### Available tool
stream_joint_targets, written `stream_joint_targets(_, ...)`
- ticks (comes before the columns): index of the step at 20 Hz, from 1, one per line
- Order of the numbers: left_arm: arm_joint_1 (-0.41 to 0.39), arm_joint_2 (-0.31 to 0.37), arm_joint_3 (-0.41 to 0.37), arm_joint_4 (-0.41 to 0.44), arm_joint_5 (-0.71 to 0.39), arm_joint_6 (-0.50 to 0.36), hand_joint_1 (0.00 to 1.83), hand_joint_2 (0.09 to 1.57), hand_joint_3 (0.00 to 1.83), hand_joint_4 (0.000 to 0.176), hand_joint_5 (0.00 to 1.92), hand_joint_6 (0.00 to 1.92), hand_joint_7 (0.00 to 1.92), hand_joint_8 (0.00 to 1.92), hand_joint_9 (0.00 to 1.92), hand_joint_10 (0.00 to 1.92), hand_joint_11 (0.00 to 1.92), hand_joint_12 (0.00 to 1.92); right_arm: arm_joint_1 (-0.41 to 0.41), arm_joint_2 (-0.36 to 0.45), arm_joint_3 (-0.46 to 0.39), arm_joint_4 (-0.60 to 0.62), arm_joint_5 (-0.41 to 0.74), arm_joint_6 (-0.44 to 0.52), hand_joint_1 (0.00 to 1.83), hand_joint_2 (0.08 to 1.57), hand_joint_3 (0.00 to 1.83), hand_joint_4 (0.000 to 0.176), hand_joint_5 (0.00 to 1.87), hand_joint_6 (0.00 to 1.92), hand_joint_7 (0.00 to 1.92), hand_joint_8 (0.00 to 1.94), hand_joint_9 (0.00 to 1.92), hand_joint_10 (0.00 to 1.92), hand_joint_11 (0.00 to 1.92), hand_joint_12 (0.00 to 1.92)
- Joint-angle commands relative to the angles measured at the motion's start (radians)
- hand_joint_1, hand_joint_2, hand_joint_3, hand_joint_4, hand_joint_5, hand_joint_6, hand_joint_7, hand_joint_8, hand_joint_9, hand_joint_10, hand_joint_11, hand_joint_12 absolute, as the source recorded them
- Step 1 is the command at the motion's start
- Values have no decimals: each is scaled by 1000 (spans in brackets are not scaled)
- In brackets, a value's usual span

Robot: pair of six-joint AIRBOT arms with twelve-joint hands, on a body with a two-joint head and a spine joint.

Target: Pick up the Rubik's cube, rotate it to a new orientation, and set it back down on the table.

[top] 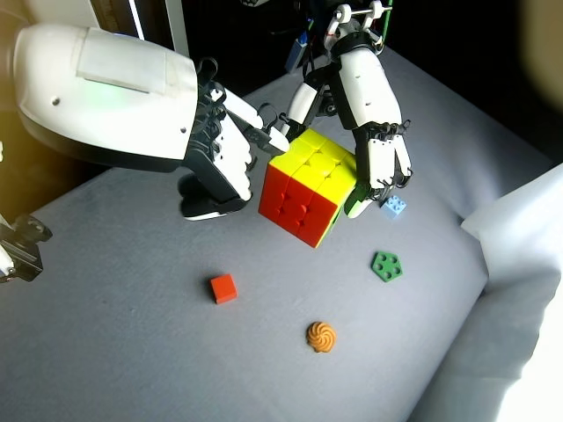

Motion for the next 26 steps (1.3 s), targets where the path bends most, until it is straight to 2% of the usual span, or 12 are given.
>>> stream_joint_targets(1,-22,4,5,86,-35,-15,1218,1186,0,0,1003,1011,675,1398,533,1268,292,1696,12,-1,-2,52,7,-6,1245,1377,1,0,275,7,534,1781,837,1921,857,1921)
stream_joint_targets(2,-21,4,5,86,-35,-16,1224,1180,0,0,1023,899,689,1465,565,1343,333,1714,12,-1,-2,52,7,-7,1240,1381,3,0,270,4,526,1792,814,1921,828,1921)
stream_joint_targets(4,-19,4,6,86,-35,-19,1226,1178,0,0,1030,872,694,1476,567,1371,344,1720,12,-4,-2,52,7,-7,1239,1382,4,0,269,3,524,1795,809,1921,822,1921)
stream_joint_targets(7,-18,4,5,86,-31,-22,1222,1153,0,0,1040,829,789,1385,680,1344,493,1672,8,-15,-2,52,-14,-17,1245,1373,0,0,259,11,539,1764,730,1921,689,1921)
stream_joint_targets(10,-19,4,5,86,-31,-21,1212,1158,1,0,1022,899,773,1358,654,1295,471,1663,-19,-35,-2,52,-37,-46,1248,1367,0,0,263,4,549,1750,740,1921,721,1921)
stream_joint_targets(12,-19,4,5,86,-31,-21,1208,1164,0,0,981,914,799,1381,670,1354,518,1711,-35,-51,-2,53,-67,-66,1227,1388,6,0,225,2,517,1795,727,1921,675,1921)
stream_joint_targets(15,-21,4,5,86,-31,-21,1215,1157,0,0,1029,909,771,1339,645,1248,418,1665,-42,-64,-2,55,-81,-74,1231,1381,2,0,254,4,532,1780,787,1921,736,1921)
stream_joint_targets(16,-22,4,5,86,-31,-21,1202,1170,4,0,982,991,760,1348,633,1250,386,1695,-43,-66,-2,59,-81,-74,1233,1380,1,0,220,0,534,1776,780,1921,745,1921)
stream_joint_targets(17,-24,4,6,86,-31,-21,1205,1163,0,0,994,966,787,1321,675,1262,491,1669,-47,-68,-2,60,-81,-74,1236,1377,0,0,211,0,537,1773,791,1921,762,1921)
stream_joint_targets(19,-25,4,8,86,-31,-21,1198,1171,2,0,968,1016,778,1325,689,1230,485,1642,-61,-73,-3,61,-83,-74,1226,1392,6,0,205,12,513,1808,793,1921,762,1921)
stream_joint_targets(22,-26,4,9,86,-31,-21,1218,1150,0,0,1032,836,814,1348,704,1263,497,1673,-80,-80,-3,62,-87,-74,1222,1396,6,0,241,12,510,1816,822,1921,824,1921)
stream_joint_targets(26,-26,4,9,86,-31,-21,1216,1162,2,0,1018,885,764,1391,669,1298,521,1666,-102,-80,-5,62,-86,-75,1238,1379,0,0,236,8,538,1772,816,1921,807,1921)
